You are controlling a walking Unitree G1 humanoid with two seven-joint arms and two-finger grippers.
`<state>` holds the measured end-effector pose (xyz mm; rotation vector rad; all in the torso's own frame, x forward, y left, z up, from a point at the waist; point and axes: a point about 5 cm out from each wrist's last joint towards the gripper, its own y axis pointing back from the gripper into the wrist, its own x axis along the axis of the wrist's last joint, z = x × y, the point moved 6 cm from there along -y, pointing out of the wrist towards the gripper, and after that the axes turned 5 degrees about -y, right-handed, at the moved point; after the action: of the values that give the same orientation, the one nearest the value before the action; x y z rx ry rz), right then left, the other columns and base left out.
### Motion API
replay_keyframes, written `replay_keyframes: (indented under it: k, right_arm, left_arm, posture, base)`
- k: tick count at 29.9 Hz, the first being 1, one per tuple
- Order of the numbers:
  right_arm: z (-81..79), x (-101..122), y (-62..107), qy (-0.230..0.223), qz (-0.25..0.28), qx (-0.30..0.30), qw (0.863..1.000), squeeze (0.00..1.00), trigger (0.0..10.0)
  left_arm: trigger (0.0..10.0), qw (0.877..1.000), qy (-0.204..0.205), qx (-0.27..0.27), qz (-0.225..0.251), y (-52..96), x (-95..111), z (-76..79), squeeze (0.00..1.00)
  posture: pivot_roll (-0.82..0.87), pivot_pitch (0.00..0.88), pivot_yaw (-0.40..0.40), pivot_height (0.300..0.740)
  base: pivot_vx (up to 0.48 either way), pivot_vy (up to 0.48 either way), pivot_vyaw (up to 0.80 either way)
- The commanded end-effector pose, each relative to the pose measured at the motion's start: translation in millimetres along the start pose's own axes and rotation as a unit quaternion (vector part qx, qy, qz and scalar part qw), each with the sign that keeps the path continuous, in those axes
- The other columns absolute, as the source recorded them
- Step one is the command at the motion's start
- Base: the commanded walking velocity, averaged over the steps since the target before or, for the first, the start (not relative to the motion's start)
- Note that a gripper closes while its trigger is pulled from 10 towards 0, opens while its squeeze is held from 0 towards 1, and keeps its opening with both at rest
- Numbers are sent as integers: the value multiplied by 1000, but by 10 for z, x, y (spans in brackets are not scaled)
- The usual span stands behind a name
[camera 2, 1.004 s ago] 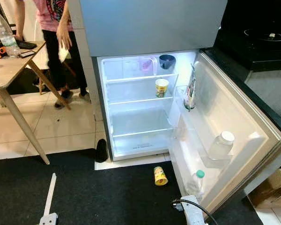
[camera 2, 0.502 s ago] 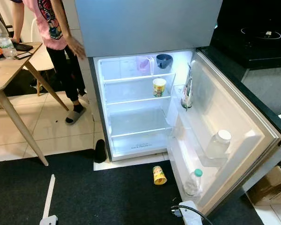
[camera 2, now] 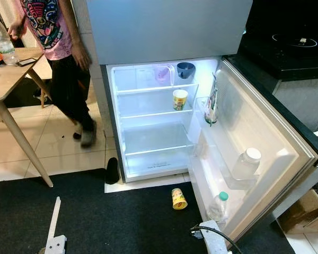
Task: Restocking fridge
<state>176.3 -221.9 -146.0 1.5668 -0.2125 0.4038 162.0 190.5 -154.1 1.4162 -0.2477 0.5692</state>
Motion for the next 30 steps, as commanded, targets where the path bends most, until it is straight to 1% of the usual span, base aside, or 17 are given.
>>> replay_keyframes:
  k: [1,3,8,20,23,27,30]
  right_arm:
    - [-2,-29,0,1,-3,-2,1000,0,10000]
    - [-23,-76,-2,1,-8,1,1000,0,10000]
    - [-65,-161,-5,3,-18,6,1000,0,10000]
    - [-89,-156,-9,2,-18,10,1000,0,10000]
    - [-111,-217,-8,3,-24,14,1000,0,10000]
    - [-120,-267,-5,5,-30,16,999,0,10000]
    - [-128,-265,-6,7,-31,17,999,0,10000]
  left_arm:
    - [10000,1000,4,-1,-7,1,-56,28,0]
    - [10000,1000,0,-1,-16,12,-128,35,0]
    - [10000,1000,-2,-2,-21,17,-166,43,0]
    - [10000,1000,-18,-5,-20,20,-152,29,0]
    - [10000,1000,-18,-1,-25,37,-198,-11,0]
    - [10000,999,-18,-2,-28,42,-234,0,0]
    - [10000,999,-16,-2,-28,40,-235,11,0]
  posture:
    - [-24,0,-11,740]
    - [-23,0,-11,740]
    - [-17,0,-13,740]
    - [-10,0,-4,740]
    - [-10,0,-3,740]
    - [-9,0,-5,740]
    - [-7,0,-10,740]
  base:
    - [0,0,0]
    - [0,0,0]
    - [0,0,0]
    - [0,0,0]
    - [0,0,0]
    - [0,0,0]
    - [0,0,0]
